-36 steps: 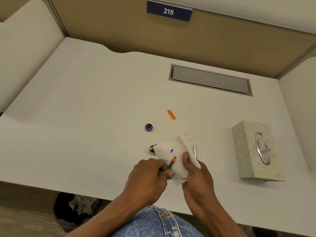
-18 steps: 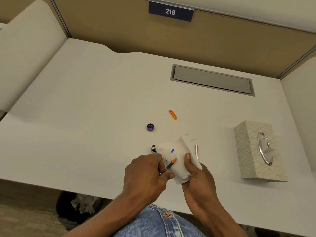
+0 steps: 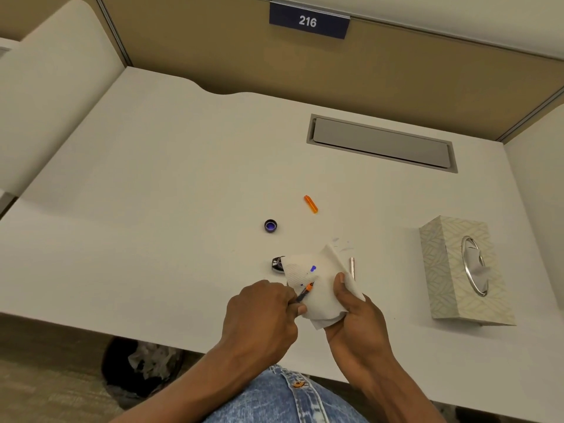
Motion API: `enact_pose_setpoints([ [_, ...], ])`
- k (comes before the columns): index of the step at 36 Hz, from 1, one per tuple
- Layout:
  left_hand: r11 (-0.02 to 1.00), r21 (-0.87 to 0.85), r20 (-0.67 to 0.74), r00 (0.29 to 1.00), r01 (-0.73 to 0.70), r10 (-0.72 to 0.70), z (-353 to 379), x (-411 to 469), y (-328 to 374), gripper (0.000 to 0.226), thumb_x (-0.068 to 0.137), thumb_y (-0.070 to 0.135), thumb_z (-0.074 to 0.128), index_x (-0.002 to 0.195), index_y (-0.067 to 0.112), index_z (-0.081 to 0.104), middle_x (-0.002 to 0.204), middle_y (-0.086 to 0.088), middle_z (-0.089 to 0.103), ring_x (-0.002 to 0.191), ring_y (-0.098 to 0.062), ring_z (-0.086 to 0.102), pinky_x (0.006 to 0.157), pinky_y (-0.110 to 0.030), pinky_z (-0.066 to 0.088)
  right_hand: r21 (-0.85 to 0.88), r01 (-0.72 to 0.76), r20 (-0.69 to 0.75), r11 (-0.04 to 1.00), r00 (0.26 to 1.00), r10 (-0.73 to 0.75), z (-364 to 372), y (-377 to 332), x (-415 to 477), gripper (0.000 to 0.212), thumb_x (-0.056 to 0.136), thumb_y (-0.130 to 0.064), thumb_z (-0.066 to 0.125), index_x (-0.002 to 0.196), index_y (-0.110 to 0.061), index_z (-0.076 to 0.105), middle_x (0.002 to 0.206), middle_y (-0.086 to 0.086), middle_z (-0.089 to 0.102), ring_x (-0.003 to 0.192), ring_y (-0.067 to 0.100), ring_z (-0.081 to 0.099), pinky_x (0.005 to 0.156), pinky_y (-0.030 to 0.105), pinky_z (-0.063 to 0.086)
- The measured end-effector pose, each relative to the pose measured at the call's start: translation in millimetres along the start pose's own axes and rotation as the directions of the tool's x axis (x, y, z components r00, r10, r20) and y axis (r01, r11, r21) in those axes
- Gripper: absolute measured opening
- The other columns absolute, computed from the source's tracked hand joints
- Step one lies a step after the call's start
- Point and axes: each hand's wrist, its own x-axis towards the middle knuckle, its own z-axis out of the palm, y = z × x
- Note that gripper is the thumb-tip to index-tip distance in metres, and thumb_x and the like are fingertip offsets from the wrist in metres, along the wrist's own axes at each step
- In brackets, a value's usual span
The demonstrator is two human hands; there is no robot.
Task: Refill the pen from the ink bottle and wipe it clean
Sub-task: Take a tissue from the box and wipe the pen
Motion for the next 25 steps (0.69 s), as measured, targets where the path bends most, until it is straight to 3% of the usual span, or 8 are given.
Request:
enact_pose_setpoints([
  [5,0.999,0.044,0.025,0.999,-0.021,0.020,0.3,-1.9,-0.3,0.037,0.111,0.052,0.038,0.117,0.029,0.067,0.094,0.007,0.056,0.088,-0.013,0.048,0.078,-0.033,0.046,0.105,-0.036,0.044,0.994,0.999,0.032,-3.4,-0.1,0.4,0.038,0.092,-0.028,0.062,0.121,-0.005,0.072,0.129,0.024,0.074,0.119,0.043,0.068,0.112,0.060,0.046],
  [8,0.998,0.050,0.056,0.998,-0.036,0.033,-3.3,-4.0,4.5,0.035,0.112,0.046,0.036,0.118,0.028,0.065,0.098,0.005,0.060,0.095,-0.016,0.048,0.082,-0.035,0.047,0.148,-0.042,0.066,0.988,0.997,0.032,-3.0,-0.1,1.2,0.035,0.096,-0.025,0.059,0.124,-0.007,0.071,0.131,0.023,0.073,0.129,0.046,0.064,0.116,0.061,0.043],
  [10,0.998,0.046,0.063,0.997,-0.041,0.038,-4.9,-5.1,7.0,0.034,0.113,0.045,0.035,0.119,0.028,0.064,0.102,0.006,0.063,0.092,-0.015,0.044,0.083,-0.034,0.046,0.170,-0.039,0.068,0.985,0.997,0.028,-2.1,-0.9,1.3,0.032,0.100,-0.024,0.057,0.123,-0.007,0.071,0.130,0.023,0.074,0.130,0.046,0.063,0.114,0.059,0.048],
  [14,0.998,0.042,0.075,0.996,-0.044,0.041,-4.9,-4.9,7.7,0.034,0.112,0.048,0.039,0.122,0.029,0.065,0.109,0.004,0.067,0.103,-0.017,0.055,0.087,-0.036,0.050,0.215,-0.065,0.085,0.974,0.995,0.047,-1.2,-2.2,-0.3,0.034,0.096,-0.027,0.058,0.113,-0.009,0.081,0.130,0.022,0.074,0.130,0.043,0.065,0.100,0.050,0.060],
  [18,1.000,0.005,0.040,0.999,-0.025,0.025,-2.1,-5.1,7.8,0.030,0.110,0.048,0.043,0.116,0.029,0.066,0.103,0.006,0.066,0.090,-0.011,0.041,0.080,-0.033,0.045,0.244,-0.092,0.106,0.965,0.992,0.068,-0.1,-1.2,-2.0,0.037,0.103,-0.028,0.052,0.104,-0.012,0.085,0.133,0.022,0.072,0.123,0.041,0.067,0.084,0.043,0.063],
  [25,0.997,-0.064,-0.052,0.998,0.041,-0.044,-3.4,-6.0,5.9,0.029,0.102,0.054,0.056,0.100,0.029,0.070,0.083,0.013,0.051,0.088,-0.006,0.041,0.072,-0.028,0.038,0.259,-0.048,0.094,0.965,0.995,0.024,3.1,2.3,-5.2,0.030,0.096,-0.026,0.059,0.098,-0.014,0.086,0.132,0.025,0.072,0.121,0.044,0.066,0.096,0.052,0.056],
])
